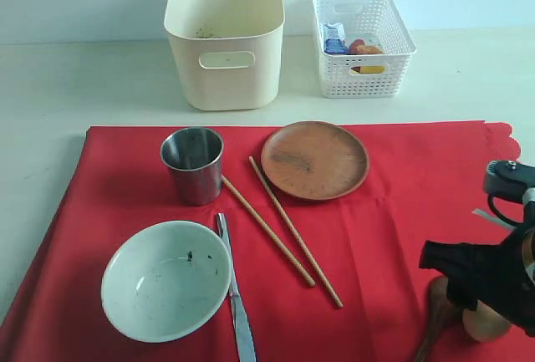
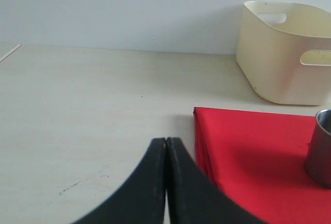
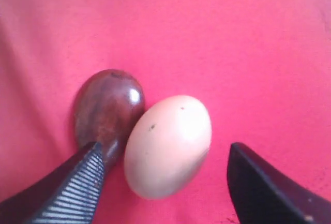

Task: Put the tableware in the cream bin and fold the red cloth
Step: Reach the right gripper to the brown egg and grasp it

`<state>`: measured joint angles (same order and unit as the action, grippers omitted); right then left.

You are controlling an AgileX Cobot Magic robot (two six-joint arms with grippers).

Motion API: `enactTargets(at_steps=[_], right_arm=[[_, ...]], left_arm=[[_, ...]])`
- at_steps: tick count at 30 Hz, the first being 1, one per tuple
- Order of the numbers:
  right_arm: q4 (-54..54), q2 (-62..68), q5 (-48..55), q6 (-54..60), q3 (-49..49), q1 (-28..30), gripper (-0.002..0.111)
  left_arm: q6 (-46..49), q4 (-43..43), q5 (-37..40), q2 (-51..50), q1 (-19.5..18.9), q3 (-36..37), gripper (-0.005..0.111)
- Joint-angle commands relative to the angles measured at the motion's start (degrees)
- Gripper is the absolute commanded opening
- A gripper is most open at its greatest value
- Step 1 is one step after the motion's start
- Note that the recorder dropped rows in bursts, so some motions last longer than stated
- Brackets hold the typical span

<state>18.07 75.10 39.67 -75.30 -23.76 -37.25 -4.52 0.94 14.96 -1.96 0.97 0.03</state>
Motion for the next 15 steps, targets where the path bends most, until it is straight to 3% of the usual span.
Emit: enactTargets(at_steps=[1,6,11,15], right_arm=[[3.98,0.14,-3.99,-12.1,3.04,-0.09,0.061],[4.51,0.14,-10.07,-13.62,4.36,-0.09,0.044],[9.14,0.14,-4.4,-20.1,4.49,-0.09,0.03],[10.05,0.14,-1.61,-22.64,4.49,-0.09,0.025]], left_arm=[[0.29,-0.34,-0.25,-0.3,0.29,-0.03,0.001],[0.29,-0.34,-0.25,-0.3,0.29,-0.03,0.001],[0.29,-0.34,-0.25,-0.3,0.29,-0.03,0.001],[0.29,-0.34,-0.25,-0.3,0.29,-0.03,0.001]])
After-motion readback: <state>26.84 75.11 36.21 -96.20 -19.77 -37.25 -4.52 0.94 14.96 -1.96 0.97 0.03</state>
